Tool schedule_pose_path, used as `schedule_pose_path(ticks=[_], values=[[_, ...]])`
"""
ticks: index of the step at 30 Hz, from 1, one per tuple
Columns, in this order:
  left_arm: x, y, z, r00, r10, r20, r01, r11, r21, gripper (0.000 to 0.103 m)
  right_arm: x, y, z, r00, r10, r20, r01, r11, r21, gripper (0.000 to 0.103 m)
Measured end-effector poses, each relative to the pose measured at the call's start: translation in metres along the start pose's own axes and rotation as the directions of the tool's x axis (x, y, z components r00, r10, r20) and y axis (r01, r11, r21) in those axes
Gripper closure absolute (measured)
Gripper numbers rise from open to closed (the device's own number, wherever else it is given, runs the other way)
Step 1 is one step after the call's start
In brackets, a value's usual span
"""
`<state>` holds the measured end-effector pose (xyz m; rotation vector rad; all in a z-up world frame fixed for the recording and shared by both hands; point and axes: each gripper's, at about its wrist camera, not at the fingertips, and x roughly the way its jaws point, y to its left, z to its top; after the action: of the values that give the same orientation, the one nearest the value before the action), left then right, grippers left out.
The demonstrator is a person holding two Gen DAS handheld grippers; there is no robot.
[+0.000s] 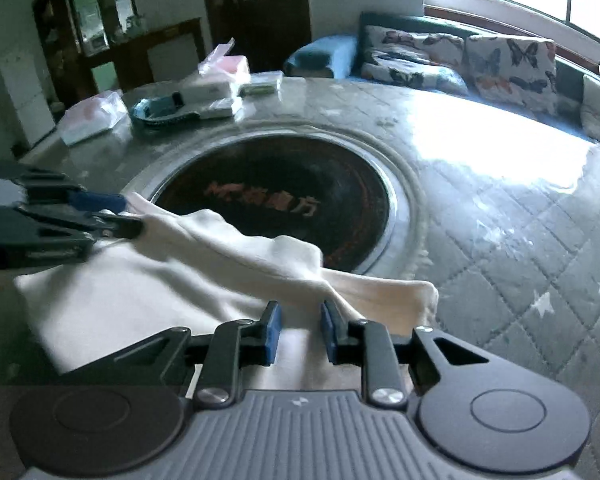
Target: Fold clothes
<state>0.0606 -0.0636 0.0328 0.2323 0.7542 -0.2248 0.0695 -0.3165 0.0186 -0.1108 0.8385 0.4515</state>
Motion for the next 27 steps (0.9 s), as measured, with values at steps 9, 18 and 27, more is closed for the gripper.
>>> schedule_pose_path(ticks=[9, 18, 27], values=[[-0.041, -0.021, -0.007, 0.996, -0.06, 0.061, 0.06, 0.998, -0.007, 0.061, -0.022, -0.016, -0.004, 0.997, -0.051, 0.062, 0.046, 0.995, 0.084, 0.082], [-0.054, -0.049, -0.023, 0.995, -0.075, 0.06, 0.073, 0.997, 0.035, 0.061, -0.02, -0.017, -0.014, 0.995, -0.064, 0.072, 0.057, 0.994, 0.09, 0.082], [-0.058, -0.057, -0.025, 0.999, -0.014, 0.03, 0.013, 1.0, 0.017, 0.061, -0.021, -0.015, -0.024, 0.994, -0.06, 0.092, 0.052, 0.995, 0.088, 0.081]])
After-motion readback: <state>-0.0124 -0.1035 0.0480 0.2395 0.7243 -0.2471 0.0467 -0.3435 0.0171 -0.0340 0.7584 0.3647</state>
